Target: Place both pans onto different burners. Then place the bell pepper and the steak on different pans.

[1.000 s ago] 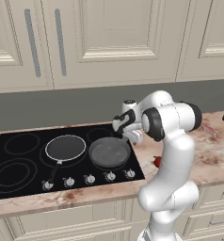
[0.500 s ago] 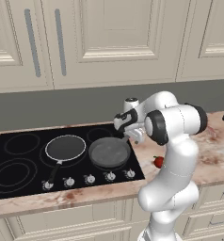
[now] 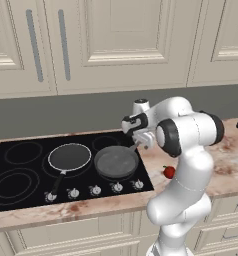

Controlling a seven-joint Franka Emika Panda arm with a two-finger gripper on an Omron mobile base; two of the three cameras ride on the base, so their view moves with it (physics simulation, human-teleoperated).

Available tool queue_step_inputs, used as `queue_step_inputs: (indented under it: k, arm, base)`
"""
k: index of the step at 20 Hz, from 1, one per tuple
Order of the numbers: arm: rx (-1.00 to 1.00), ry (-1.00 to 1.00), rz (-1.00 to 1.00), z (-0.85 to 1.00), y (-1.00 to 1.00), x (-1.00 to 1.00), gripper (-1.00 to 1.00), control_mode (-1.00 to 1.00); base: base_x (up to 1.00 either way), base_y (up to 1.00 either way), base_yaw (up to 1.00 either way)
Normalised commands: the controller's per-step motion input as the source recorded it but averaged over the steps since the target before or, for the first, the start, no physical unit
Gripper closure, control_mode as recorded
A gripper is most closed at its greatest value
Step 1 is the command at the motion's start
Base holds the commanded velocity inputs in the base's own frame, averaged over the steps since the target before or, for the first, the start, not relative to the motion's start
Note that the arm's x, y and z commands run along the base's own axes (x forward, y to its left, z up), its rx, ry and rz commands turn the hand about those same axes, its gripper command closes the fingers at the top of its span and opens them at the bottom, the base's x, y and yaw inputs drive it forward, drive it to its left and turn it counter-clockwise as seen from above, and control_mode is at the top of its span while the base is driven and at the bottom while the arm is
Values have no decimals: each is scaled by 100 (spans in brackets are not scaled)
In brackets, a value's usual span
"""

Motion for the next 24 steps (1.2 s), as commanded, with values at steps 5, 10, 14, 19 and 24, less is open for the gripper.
queue_step_inputs:
  k: [5, 10, 14, 19, 24]
  arm:
    - [0, 0, 0, 16, 0, -6, -100, -100]
    - [0, 0, 0, 12, -3, -20, -100, -100]
    - [1, 0, -1, 12, -16, -35, -100, -100]
    - [2, 0, -3, 19, -17, -32, -100, -100]
    - [2, 0, -3, 15, -16, -31, -100, -100]
  base:
    - [0, 0, 0]
    - [0, 0, 0]
    - [0, 0, 0]
    - [0, 0, 0]
    - [0, 0, 0]
